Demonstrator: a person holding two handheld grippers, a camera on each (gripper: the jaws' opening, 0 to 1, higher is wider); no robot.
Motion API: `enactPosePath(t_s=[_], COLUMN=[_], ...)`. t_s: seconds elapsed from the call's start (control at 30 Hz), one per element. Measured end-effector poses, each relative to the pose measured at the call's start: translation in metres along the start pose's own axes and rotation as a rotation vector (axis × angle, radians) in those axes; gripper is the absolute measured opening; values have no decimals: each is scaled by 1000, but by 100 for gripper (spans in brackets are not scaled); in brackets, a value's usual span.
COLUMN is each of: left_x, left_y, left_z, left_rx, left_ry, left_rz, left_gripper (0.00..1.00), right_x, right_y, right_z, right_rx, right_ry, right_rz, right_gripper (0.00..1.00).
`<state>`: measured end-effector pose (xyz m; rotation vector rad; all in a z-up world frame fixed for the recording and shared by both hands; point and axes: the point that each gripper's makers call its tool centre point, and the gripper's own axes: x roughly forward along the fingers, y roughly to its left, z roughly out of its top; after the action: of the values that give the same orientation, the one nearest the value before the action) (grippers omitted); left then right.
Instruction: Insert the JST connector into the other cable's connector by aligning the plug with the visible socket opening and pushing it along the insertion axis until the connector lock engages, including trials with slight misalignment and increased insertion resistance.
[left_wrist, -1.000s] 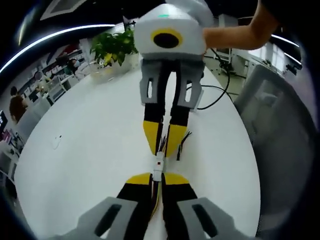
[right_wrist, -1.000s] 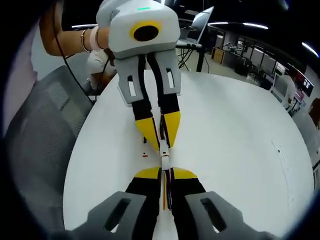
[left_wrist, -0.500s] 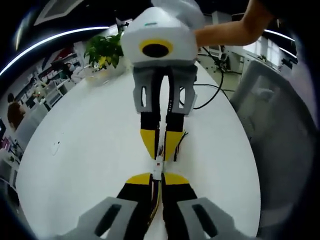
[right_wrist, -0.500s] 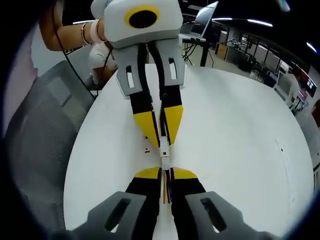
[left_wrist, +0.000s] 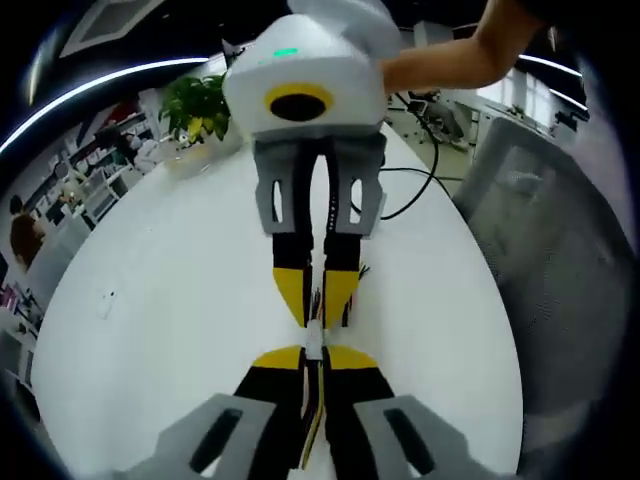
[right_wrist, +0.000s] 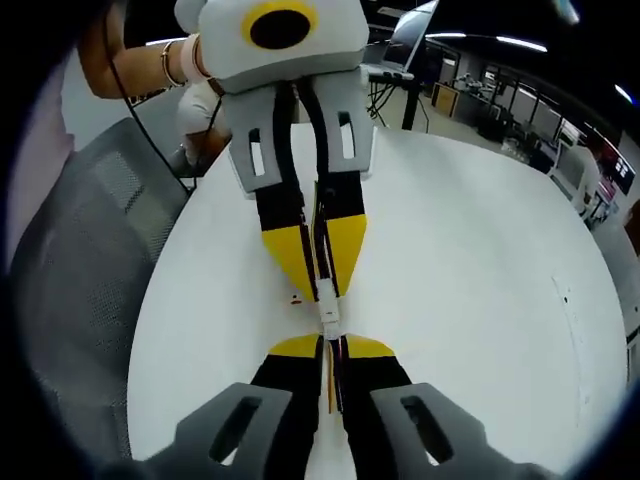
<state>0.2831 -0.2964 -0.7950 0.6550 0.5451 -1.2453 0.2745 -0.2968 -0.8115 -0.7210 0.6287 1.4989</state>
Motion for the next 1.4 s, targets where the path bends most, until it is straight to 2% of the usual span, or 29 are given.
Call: enactPosePath(t_s=[0.53,1.23,1.4], left_x=[-4,-3,0], left_y=[2,2,0], left_z=[4,2,-2], left_rx=[25,43,54], left_ry=[-15,3,26], left_rz=[14,18,17], left_gripper=[0,0,0], right_x=[-7,-5,-6], right_y=[-3,-4,-5], right_z=[7,6,8], right_rx=[-8,-24,-16], right_ry=[-38,-35,-49], right_rz=[-26,-49,-48], right_gripper=[3,3,3])
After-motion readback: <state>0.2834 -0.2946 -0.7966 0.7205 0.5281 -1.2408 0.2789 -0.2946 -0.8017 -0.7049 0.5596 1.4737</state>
